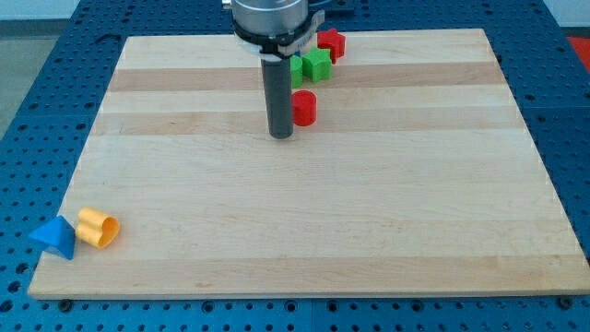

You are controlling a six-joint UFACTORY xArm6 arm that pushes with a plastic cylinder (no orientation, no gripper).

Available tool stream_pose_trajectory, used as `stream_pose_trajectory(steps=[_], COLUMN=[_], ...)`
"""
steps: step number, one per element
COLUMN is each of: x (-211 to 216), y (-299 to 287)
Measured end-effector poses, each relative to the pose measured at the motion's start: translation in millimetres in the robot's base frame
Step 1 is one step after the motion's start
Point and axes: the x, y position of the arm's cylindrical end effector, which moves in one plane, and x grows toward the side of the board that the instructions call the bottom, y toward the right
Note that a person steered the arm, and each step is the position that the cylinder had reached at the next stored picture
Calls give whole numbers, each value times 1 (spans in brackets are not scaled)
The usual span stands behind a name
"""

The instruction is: Push the blue triangle up a bit

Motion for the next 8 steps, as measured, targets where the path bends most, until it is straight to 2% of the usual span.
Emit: stream_pose_trajectory(steps=[1, 3, 4, 7, 8], x=[-8, -66, -60, 31, 81], y=[26, 17, 23, 18, -3])
